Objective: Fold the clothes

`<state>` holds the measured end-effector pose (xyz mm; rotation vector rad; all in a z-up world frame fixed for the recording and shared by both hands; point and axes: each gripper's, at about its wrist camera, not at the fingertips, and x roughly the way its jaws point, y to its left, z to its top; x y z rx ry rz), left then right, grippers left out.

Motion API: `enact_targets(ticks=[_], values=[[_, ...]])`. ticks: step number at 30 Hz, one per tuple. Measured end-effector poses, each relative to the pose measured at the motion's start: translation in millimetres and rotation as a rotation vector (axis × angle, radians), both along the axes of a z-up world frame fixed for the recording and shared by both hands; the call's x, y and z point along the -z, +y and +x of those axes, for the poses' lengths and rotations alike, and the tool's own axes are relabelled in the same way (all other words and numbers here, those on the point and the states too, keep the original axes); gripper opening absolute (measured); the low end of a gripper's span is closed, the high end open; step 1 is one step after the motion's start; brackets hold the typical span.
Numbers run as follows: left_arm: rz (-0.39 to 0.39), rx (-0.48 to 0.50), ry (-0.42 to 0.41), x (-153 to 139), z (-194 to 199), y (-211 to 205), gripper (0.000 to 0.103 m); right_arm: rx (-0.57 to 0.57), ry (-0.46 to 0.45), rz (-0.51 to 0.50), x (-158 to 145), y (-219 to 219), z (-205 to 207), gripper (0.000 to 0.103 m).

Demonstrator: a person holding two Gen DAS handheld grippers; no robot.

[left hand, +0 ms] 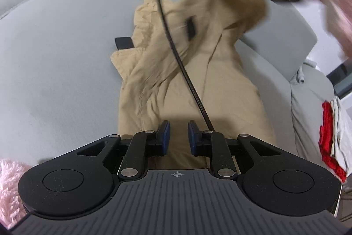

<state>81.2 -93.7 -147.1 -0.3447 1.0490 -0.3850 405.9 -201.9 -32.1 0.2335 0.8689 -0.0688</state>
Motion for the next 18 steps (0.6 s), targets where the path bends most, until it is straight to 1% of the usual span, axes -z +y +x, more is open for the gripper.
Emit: enact_targets(ticks=[2,3,4,6,8,9,10,13,14,16,17,18], values=[[-0.006,-0.007,0.002,0.2,-0.3,3.1,0.022,0.003,0.025,-0.003,-0.2,14.7,9.9,0.043],[-0.008,-0.010,0.000,0.4,-0.4,3.2,0.023,-0.022,0.002,0.028,-8.1,16.2,2.4,0.045],[-0.012,-0.013,-0.002,0.7,-0.3,3.1,0.023,-0.035,-0.003,0.033,-13.3,16.0,-2.5,0.048],[-0.028,-0.025,0.008,5.3,3.9,5.5,0.024,-0.062,0.006,0.027,-27.8,4.9,-27.2,0.049],[-0.025,-0.021,0.005,7.1,4.9,3.6,0.025,-0.089,0.015,0.021,-42.3,-6.2,-51.9,0.053],[-0.022,-0.017,0.001,6.2,4.2,3.3,0.026,-0.077,0.025,0.032,-53.3,-24.5,-79.2,0.060],[-0.016,-0.012,-0.004,5.6,3.4,1.9,0.027,-0.076,0.029,0.037,-50.0,-27.1,-85.2,0.062],[-0.005,-0.018,-0.014,5.6,0.0,-0.7,0.028,-0.054,0.067,0.098,-60.8,-60.1,-145.5,0.064],[-0.001,-0.021,-0.017,5.7,-0.4,-2.2,0.028,-0.036,0.076,0.127,-62.0,-73.3,-171.6,0.064],[0.024,-0.017,-0.031,4.3,-4.7,-6.1,0.029,0.006,0.092,0.159,-57.6,-87.7,-211.1,0.068],[0.036,-0.015,-0.038,3.6,-7.0,-8.1,0.030,0.032,0.107,0.175,-53.5,-96.9,-239.5,0.069],[0.042,-0.013,-0.041,3.3,-7.7,-9.5,0.033,0.048,0.132,0.175,-47.1,-101.9,-262.8,0.070]])
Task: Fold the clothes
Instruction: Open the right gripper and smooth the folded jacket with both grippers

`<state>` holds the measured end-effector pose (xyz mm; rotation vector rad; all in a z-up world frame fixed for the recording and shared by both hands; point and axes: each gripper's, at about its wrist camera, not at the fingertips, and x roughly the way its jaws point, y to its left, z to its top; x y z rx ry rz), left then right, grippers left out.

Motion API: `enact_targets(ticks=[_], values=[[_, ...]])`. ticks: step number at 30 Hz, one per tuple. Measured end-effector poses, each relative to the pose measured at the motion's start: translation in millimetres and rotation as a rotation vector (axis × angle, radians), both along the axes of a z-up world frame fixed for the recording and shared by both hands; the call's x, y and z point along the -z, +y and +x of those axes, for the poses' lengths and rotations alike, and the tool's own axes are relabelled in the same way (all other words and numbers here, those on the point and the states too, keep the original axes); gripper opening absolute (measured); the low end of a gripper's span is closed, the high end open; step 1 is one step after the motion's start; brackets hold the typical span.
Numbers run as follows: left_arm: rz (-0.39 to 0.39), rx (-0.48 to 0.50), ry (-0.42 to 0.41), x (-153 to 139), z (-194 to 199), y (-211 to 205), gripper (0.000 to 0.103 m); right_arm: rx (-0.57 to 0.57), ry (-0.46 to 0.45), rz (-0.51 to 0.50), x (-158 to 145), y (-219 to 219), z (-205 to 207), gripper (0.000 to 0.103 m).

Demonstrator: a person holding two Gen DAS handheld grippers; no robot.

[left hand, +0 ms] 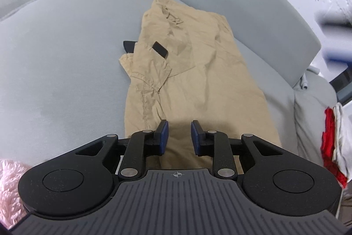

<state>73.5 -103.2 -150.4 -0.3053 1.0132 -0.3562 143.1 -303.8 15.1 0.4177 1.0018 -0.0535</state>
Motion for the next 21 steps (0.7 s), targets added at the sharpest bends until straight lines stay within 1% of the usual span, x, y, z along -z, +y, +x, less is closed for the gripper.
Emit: enact_targets(ticks=[2,4,6,7,9,11,12,13,16,18,21], values=[[0.042,0.024,-0.025,-1.1,-8.7,-6.9,0.035,0.027,0.053,0.000,12.8,-10.0,-46.5,0.070],[0.070,0.044,-0.050,-2.8,-15.6,-10.1,0.039,0.047,0.090,0.004,29.8,-13.7,-82.8,0.071],[0.099,0.059,-0.070,-4.5,-20.2,-9.2,0.042,0.073,0.115,0.031,48.8,-16.4,-129.0,0.071],[0.119,0.064,-0.078,-5.6,-22.4,-8.5,0.045,0.078,0.114,0.035,53.5,-16.5,-138.5,0.071],[0.158,0.070,-0.091,-7.4,-27.4,-7.8,0.046,0.084,0.092,0.053,68.8,-16.7,-174.9,0.071],[0.219,0.082,-0.103,-6.8,-33.1,-12.2,0.046,0.065,0.072,0.053,78.4,-16.3,-195.4,0.068],[0.226,0.083,-0.104,-6.5,-33.0,-13.8,0.046,0.056,0.055,0.037,84.5,-13.2,-204.6,0.064],[0.239,0.084,-0.105,-8.4,-35.2,-14.6,0.046,0.047,0.038,0.021,90.5,-10.1,-213.7,0.058],[0.276,0.108,-0.095,-19.2,-44.9,-18.2,0.046,0.033,-0.007,0.028,93.4,-5.2,-226.3,0.051],[0.291,0.133,-0.076,-27.5,-53.4,-21.4,0.047,0.002,-0.038,0.050,93.8,-1.0,-231.9,0.050],[0.299,0.190,-0.046,-37.3,-71.7,-29.9,0.048,-0.005,-0.064,0.061,92.5,-3.8,-229.8,0.050]])
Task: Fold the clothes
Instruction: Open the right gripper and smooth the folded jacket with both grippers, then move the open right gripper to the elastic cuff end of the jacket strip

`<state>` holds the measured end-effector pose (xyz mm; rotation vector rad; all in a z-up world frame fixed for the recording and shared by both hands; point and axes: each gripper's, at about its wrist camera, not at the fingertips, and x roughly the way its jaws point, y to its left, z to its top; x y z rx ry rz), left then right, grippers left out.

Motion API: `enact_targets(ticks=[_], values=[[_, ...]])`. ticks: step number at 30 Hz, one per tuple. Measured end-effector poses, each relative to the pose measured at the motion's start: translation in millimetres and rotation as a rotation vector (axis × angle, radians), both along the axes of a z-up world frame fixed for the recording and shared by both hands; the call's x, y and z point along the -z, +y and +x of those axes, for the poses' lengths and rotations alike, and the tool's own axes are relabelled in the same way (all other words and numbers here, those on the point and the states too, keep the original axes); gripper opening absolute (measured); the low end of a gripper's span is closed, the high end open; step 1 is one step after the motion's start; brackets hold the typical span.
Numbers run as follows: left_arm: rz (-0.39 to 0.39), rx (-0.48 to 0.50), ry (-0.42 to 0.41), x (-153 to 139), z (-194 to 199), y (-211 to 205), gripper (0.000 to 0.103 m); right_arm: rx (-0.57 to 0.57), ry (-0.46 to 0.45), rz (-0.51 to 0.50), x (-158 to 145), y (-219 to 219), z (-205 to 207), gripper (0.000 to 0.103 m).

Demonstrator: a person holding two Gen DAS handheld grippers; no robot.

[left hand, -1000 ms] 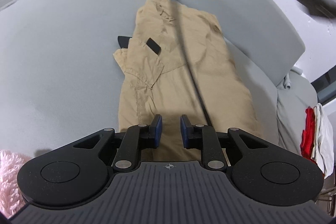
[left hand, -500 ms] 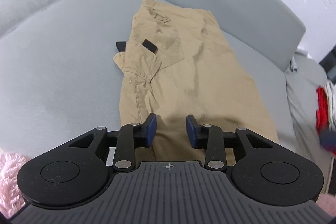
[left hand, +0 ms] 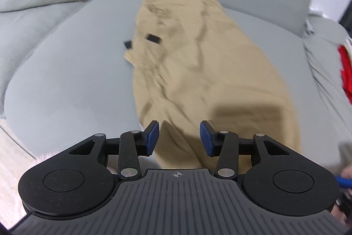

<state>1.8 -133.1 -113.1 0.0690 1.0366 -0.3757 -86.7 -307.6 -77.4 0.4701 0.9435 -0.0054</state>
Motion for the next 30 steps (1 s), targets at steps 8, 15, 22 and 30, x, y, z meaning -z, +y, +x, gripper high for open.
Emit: enact_targets(ticks=[8,15,22,30], values=[[0.050,0.129,-0.051,-60.5,-29.4,-19.0,0.048,0.108,0.002,0.120,6.8,-28.4,-6.5,0.050],[0.168,0.132,-0.165,-142.3,-13.1,-20.2,0.057,0.155,0.017,0.159,11.1,-43.4,-6.8,0.051],[0.316,0.174,-0.081,-127.0,-18.2,-2.8,0.057,0.126,0.026,0.156,11.4,-42.9,2.7,0.030],[-0.006,-0.008,0.002,-42.0,-10.0,10.0,0.014,-0.163,-0.001,-0.005,-17.0,7.2,66.4,0.024]])
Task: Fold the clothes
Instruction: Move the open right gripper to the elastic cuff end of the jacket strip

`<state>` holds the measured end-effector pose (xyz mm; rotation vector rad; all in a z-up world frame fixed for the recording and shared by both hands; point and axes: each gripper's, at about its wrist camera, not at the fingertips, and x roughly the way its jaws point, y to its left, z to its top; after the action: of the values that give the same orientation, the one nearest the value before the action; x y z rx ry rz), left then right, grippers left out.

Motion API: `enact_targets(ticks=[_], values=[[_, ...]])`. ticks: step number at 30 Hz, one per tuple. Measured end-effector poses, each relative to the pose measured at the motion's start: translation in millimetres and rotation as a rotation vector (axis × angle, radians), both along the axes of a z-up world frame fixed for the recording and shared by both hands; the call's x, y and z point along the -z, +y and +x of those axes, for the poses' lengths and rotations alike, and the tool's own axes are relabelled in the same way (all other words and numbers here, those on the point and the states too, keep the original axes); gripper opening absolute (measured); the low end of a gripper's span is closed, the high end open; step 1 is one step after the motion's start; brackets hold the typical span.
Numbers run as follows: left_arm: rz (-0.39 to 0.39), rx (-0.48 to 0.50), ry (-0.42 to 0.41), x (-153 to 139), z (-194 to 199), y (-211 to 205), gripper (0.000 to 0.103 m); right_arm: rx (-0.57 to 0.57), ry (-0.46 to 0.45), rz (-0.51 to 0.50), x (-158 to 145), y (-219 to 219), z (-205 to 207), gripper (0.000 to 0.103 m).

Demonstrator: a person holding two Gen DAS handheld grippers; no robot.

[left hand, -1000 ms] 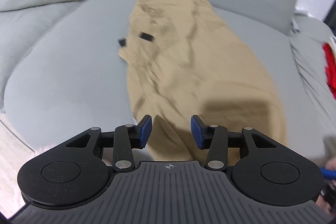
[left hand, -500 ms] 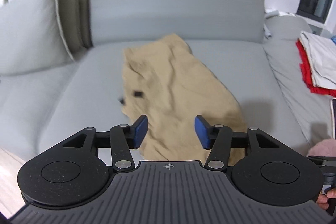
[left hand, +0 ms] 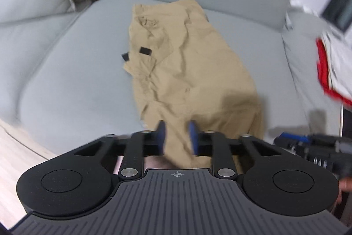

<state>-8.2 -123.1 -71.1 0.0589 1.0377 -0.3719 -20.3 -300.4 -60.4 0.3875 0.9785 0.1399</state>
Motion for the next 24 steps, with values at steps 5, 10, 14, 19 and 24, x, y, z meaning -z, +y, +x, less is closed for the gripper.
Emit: enact_targets(ticks=[5,10,14,19,24], values=[[0.058,0.116,0.052,38.6,-3.2,-31.5,0.012,-0.084,0.053,-0.018,25.8,28.5,27.3,0.024],[0.070,0.061,0.236,79.7,18.7,-29.0,0.012,-0.042,0.111,-0.007,46.8,24.6,25.3,0.018],[-0.006,0.038,0.227,61.9,19.7,-7.8,0.016,-0.027,0.088,0.022,21.7,10.5,17.0,0.038],[-0.071,-0.001,0.136,46.1,6.0,10.6,0.034,0.033,0.139,0.106,27.1,-16.5,-3.3,0.066],[-0.076,-0.041,0.175,50.1,16.5,16.1,0.034,0.122,0.200,0.247,53.3,-30.9,-10.0,0.068]])
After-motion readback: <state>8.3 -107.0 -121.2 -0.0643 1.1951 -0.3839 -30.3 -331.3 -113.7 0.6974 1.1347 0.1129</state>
